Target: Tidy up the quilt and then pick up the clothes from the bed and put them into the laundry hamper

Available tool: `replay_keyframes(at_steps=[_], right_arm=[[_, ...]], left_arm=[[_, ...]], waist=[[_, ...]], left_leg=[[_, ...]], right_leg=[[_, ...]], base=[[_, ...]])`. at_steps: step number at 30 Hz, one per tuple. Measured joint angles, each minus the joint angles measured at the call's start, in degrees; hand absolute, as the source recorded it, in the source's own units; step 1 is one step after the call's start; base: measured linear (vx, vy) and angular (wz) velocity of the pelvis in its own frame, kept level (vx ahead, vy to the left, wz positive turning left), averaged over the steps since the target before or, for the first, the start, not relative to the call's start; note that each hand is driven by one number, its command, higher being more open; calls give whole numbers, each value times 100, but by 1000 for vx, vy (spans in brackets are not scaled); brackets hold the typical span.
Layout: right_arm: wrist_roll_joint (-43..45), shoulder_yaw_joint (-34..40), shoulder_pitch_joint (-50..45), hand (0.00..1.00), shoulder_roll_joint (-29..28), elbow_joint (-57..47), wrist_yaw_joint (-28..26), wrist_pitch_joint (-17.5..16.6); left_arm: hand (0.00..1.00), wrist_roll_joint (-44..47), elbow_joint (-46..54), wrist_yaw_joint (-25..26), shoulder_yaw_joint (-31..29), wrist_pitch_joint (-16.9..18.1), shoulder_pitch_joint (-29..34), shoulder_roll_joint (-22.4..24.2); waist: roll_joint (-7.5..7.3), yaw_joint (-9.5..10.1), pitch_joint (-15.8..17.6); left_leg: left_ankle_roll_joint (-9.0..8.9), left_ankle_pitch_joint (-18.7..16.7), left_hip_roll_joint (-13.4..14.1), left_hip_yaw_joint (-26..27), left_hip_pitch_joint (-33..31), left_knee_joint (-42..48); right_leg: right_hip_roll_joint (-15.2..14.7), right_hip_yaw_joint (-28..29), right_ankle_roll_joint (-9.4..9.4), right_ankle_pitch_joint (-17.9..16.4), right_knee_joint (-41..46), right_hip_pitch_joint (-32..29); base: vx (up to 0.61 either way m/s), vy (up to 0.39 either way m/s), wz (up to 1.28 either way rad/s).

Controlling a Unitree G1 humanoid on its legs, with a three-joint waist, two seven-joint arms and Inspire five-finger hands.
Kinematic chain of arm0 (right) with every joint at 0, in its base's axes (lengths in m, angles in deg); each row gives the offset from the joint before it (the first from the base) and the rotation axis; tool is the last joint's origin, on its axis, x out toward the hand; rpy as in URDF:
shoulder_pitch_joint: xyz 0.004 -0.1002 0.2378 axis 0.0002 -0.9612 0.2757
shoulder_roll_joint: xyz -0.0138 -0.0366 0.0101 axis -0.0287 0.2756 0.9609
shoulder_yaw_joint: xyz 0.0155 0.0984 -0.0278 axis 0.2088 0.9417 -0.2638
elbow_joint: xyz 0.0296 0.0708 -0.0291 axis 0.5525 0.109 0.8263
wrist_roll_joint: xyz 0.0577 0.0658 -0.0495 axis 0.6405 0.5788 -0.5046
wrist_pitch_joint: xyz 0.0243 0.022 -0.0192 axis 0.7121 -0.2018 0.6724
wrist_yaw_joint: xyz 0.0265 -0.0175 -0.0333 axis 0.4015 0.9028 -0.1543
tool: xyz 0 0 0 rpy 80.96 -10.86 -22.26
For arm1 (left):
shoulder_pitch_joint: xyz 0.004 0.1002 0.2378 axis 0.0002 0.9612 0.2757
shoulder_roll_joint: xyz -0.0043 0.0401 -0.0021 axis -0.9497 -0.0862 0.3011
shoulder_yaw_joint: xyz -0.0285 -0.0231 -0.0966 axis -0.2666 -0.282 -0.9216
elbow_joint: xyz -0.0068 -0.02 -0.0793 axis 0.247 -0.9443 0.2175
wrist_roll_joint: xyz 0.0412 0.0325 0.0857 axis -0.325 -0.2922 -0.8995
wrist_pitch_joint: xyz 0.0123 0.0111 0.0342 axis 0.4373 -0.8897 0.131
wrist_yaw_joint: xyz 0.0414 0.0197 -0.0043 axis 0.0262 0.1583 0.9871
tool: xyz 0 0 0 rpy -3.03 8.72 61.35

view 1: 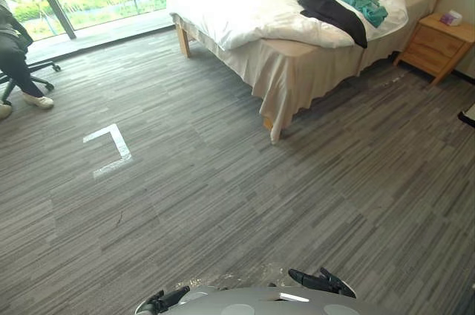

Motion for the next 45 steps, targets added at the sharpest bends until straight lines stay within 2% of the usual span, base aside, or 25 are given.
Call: replay_keyframes(at_steps=[2, 12, 15, 30, 34, 35, 37, 38, 40, 42, 43, 44, 45], right_arm=[[-27, 31, -2, 100, -23, 18, -4, -1], [-51, 177, 82, 100, -99, 18, -38, -3], [-77, 219, 115, 100, -112, 11, -46, -4], [-71, 203, 108, 100, -112, -1, -15, -2], [-23, 201, 130, 100, -121, -2, 20, 23], [-4, 201, 157, 100, -122, -18, 46, 35], [48, 206, 225, 100, -132, -50, 107, 86], [211, 211, 265, 100, -146, -61, 138, 115], [409, 252, 320, 100, -168, -75, 169, 121], [735, 281, 443, 100, -185, -224, 185, 112], [883, 302, 470, 100, -168, -224, 194, 110], [1119, 357, 478, 100, -183, -213, 204, 109], [1176, 449, 477, 100, -192, -209, 211, 107]], left_arm=[[100, -34, -32, -19, 5, -30, -29, -11], [100, -217, -17, -38, 10, -166, -164, -35], [100, -281, -2, 40, 38, -171, -164, -35], [100, -281, -5, 1, 50, -371, -207, -50], [100, -310, -10, -9, 191, -375, -316, -96], [100, -309, -14, -16, 233, -379, -384, -107], [100, -305, -13, -71, 297, -386, -548, -141], [100, -298, -17, -117, 414, -404, -682, -207], [100, -275, -18, -116, 457, -400, -791, -253], [100, -265, -30, -112, 462, -404, -884, -278], [100, -260, -33, -109, 463, -402, -886, -287], [100, -244, -36, -100, 462, -397, -870, -284], [100, -204, -34, -98, 462, -385, -899, -278]], waist=[[-15, -14, 20], [-60, -75, 189], [-51, -136, 213], [-56, -139, 226], [-86, -143, 276], [-93, -144, 351], [-116, -164, 508], [-159, -161, 623], [-197, -166, 763], [-199, -221, 994], [-188, -252, 1047], [-132, -306, 1087], [-97, -300, 1109]], left_leg=[[-2, 64, -8, 4, 203, -211], [-88, 114, -14, 23, 421, -465], [-89, 113, -13, 74, 426, -465], [-54, 150, 1, 293, 512, -638], [-116, 107, 8, 336, 493, -621], [-156, 71, 21, 389, 482, -548], [-201, -55, 38, 478, 410, -338], [-146, -192, 48, 584, 249, -61], [-88, -303, 58, 732, 145, 191], [-13, -481, 172, 1019, 195, 452], [-6, -519, 202, 1068, 219, 507], [-78, -642, 334, 1169, 227, 662], [-230, -776, 523, 1292, 241, 816]], right_leg=[[6, -22, 5, 2, -107, 151], [13, -154, 46, -22, -197, 282], [14, -133, 52, -27, -196, 272], [55, 59, 74, 9, -298, 215], [57, 76, 35, -23, -210, 142], [55, 75, -29, -111, 9, 43], [20, 71, -42, -379, 556, -208], [-53, 4, -26, -672, 1318, -638], [-169, -199, 84, -861, 2077, -1025], [-357, -699, 169, -975, 3191, -1550], [-478, -932, 99, -1042, 3441, -1630], [-655, -1305, -25, -1162, 3622, -1685], [-713, -1489, -44, -1206, 3456, -1708]], base=[[89, 8, 0], [25, -3, 1], [-49, -25, -6], [-39, -22, -8], [18, -25, -6], [0, -25, -12], [-28, -30, -18], [-48, -35, -31], [-51, -42, -43], [-72, -61, -60], [-28, -61, -50], [29, -93, -57], [58, -117, -61]])
